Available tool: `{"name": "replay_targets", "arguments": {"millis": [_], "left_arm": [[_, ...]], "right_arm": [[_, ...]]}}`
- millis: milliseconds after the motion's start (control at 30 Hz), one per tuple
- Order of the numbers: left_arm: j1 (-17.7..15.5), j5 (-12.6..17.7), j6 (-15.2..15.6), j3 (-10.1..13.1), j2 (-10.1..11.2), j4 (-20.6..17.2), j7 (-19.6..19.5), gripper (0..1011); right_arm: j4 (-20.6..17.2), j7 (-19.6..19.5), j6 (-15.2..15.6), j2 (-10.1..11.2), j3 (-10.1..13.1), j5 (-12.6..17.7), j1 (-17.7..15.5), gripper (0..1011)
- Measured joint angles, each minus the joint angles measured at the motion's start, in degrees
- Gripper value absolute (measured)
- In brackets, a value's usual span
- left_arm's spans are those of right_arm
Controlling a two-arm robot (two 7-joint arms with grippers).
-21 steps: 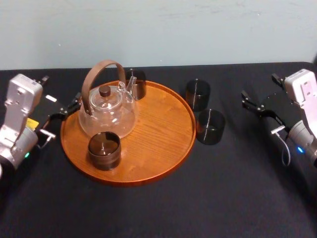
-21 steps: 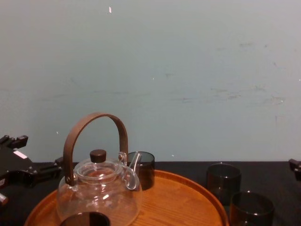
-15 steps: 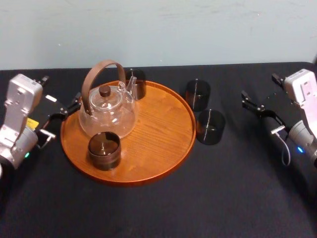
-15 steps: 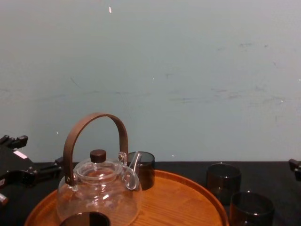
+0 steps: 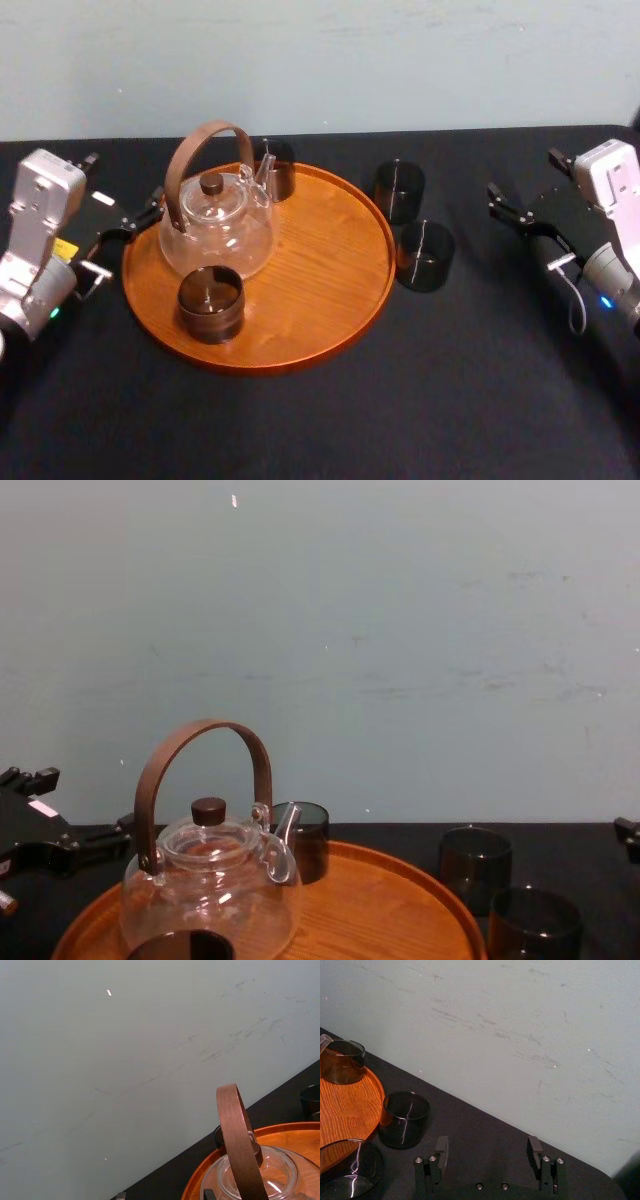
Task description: Pick up the glass from the table and place it on the tray.
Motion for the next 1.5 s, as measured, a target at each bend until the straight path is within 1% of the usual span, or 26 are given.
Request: {"name": "replay_targets", "arguments": {"millis": [1333,1500], "left_arm": [[0.0,0.0,0.0,0.0,0.0,0.0,0.0,1001],[0.0,0.0,0.0,0.0,0.0,0.0,0.01,1001]], "right_arm": [[0.0,0.0,0.0,0.0,0.0,0.0,0.0,1002],[-0.15,1.17,0.26,-0.11,0.64,0.1,-0.33,1002]]}}
